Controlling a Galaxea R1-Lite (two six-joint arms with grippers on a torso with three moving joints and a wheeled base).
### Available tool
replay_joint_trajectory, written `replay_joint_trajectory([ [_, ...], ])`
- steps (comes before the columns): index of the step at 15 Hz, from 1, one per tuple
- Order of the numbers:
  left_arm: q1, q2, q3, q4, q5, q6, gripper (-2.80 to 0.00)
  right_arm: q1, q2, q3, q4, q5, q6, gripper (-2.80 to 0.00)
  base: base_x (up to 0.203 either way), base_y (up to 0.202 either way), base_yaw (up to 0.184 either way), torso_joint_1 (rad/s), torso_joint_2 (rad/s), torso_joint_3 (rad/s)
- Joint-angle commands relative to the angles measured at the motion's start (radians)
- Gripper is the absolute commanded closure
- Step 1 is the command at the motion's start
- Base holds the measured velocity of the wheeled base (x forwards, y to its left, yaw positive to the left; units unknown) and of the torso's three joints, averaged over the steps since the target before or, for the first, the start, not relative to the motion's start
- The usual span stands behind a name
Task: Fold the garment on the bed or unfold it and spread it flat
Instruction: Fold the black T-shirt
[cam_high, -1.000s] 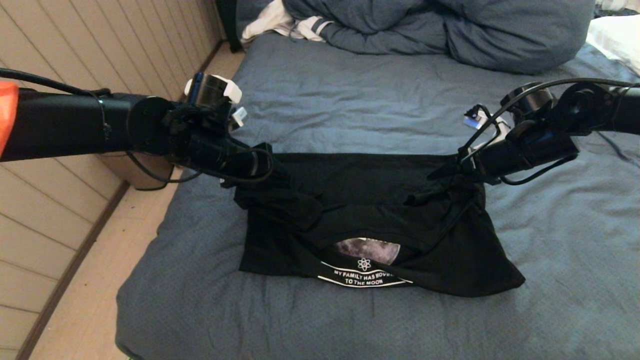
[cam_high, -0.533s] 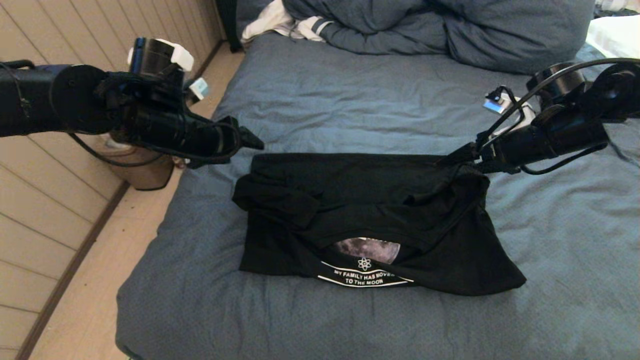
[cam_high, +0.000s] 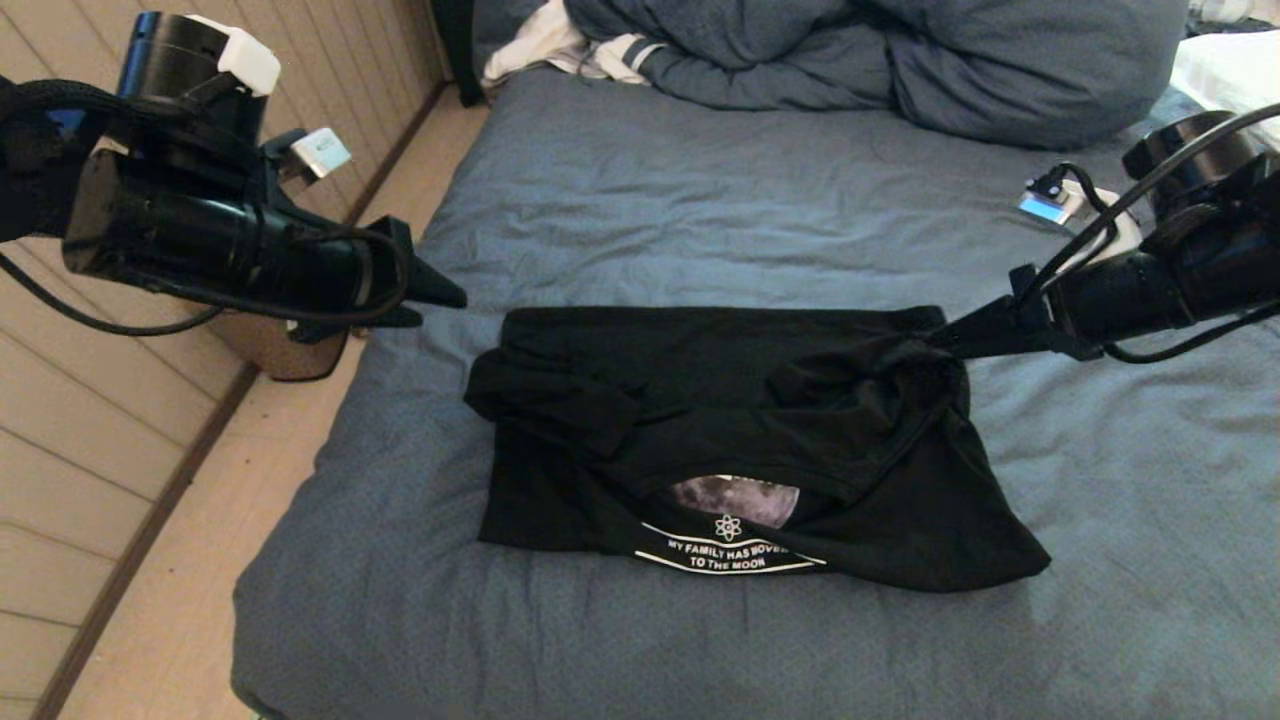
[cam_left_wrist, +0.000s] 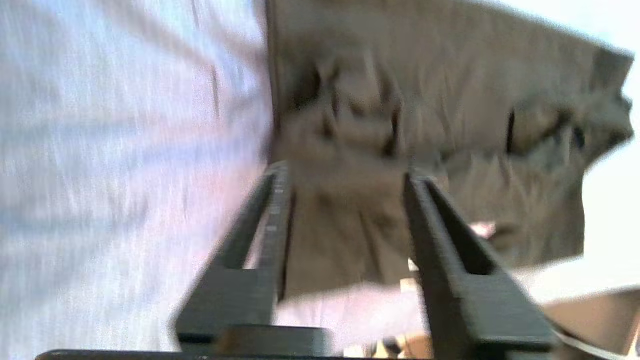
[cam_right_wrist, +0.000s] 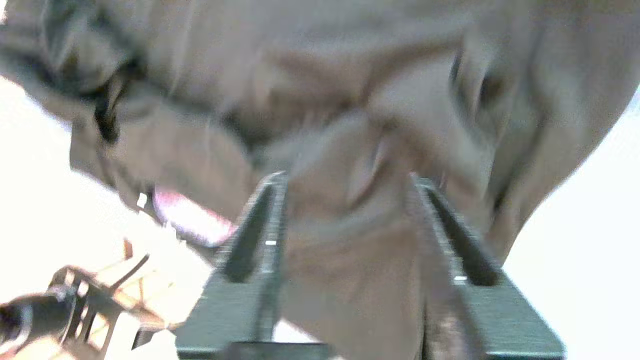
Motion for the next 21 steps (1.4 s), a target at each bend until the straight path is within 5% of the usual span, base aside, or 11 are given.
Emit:
replay_joint_trajectory([
  [1, -0.024, -0.073, 0.053, 0.007, 0.002, -0.003, 0.0, -0.038, -0.07, 0.067, 0.001, 0.005, -0.012, 0.0, 0.0, 0.0, 0.0, 0.0, 0.0, 0.0],
  [6, -0.132, -0.135, 0.204, 0.0, 0.009, -0.008, 0.0, -0.066, -0.113, 0.202, 0.004, 0.013, -0.033, 0.0, 0.0, 0.0, 0.0, 0.0, 0.0, 0.0],
  [13, -0.28, 0.022, 0.239, -0.081, 0.011, -0.025, 0.0, 0.159, -0.077, 0.307, 0.002, -0.009, -0.016, 0.0, 0.0, 0.0, 0.0, 0.0, 0.0, 0.0],
  [16, -0.32, 0.103, 0.175, -0.127, 0.042, -0.024, 0.0, 0.262, -0.026, 0.256, 0.002, -0.1, -0.013, 0.0, 0.0, 0.0, 0.0, 0.0, 0.0, 0.0],
  [17, -0.329, 0.123, 0.162, -0.13, 0.065, -0.025, 0.0, 0.293, -0.019, 0.246, 0.002, -0.146, -0.006, -2.8, 0.0, 0.0, 0.0, 0.0, 0.0, 0.0],
  [18, -0.337, 0.133, 0.162, -0.13, 0.077, -0.025, 0.0, 0.316, -0.014, 0.238, 0.001, -0.199, 0.004, -2.8, 0.0, 0.0, 0.0, 0.0, 0.0, 0.0],
  [19, -0.337, 0.136, 0.167, -0.131, 0.08, -0.024, -2.8, 0.324, -0.001, 0.218, 0.001, -0.221, 0.01, -2.8, 0.0, 0.0, 0.0, 0.0, 0.0, 0.0],
  [21, -0.337, 0.148, 0.157, -0.131, 0.095, -0.024, -2.8, 0.326, 0.011, 0.195, 0.005, -0.224, 0.033, -2.8, 0.0, 0.0, 0.0, 0.0, 0.0, 0.0],
])
